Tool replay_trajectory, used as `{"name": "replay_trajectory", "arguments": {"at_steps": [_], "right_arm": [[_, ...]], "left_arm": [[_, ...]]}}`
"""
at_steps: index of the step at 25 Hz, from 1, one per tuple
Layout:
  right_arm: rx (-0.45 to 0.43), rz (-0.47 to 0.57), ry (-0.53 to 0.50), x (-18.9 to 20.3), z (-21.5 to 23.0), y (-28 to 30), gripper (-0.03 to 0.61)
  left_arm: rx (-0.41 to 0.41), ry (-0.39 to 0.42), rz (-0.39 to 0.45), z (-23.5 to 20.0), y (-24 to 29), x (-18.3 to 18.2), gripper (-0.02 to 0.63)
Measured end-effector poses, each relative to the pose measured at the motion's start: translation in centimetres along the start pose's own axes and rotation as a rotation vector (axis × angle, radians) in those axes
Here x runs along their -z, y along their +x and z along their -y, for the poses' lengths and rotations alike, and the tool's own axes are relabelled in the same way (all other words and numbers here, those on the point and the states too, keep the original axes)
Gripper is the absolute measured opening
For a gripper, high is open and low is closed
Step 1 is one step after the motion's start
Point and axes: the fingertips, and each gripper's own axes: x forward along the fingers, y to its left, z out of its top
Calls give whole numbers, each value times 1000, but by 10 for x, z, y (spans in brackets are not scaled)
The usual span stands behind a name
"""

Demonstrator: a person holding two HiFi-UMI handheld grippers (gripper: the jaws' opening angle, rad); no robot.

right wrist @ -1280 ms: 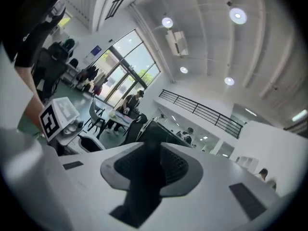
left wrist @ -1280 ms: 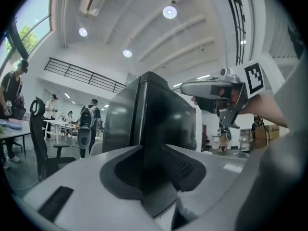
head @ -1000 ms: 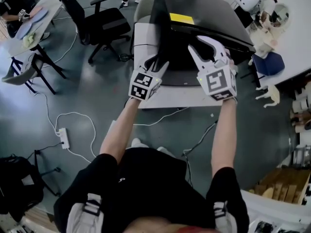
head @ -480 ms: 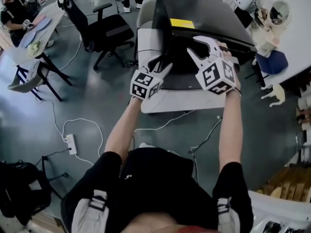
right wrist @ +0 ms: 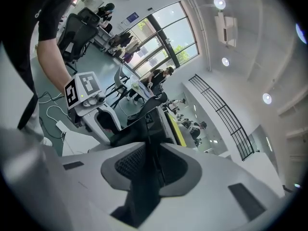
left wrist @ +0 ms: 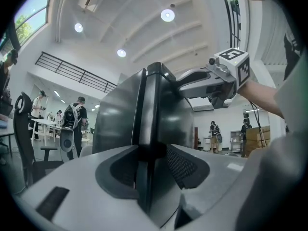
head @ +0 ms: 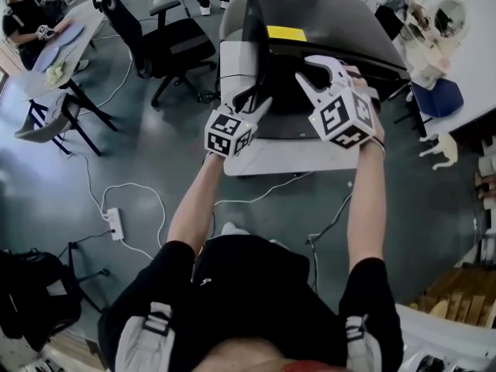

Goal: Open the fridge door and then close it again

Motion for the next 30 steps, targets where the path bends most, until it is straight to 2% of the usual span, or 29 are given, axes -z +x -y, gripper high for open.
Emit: {"name": "replay_trajectory", "arguments": {"at_steps": [10,13,17,22,27,30], "right_arm": [[6,-15,-16,-1,-3,-4,72],[-3,1,-21,-3,-7,-14,78],[1,22,-34,-4,-18,-32,80],[-2,72,-66,2,-38,-68,80],[-16,153,-112,15,-58,-120,81],[-19,204,-145,21,-71,-147,83]], "left_arm": [[-51,-15,-14,4,-4,0,173],[-35,-9,7,15,-12,-2,173],[-52,-1,13,33,-27,0,173],[-67,26,-11,77,-46,7,172],[-119,45,5,137,-65,11,167],[-180,52,14,169,-77,15,153]]}}
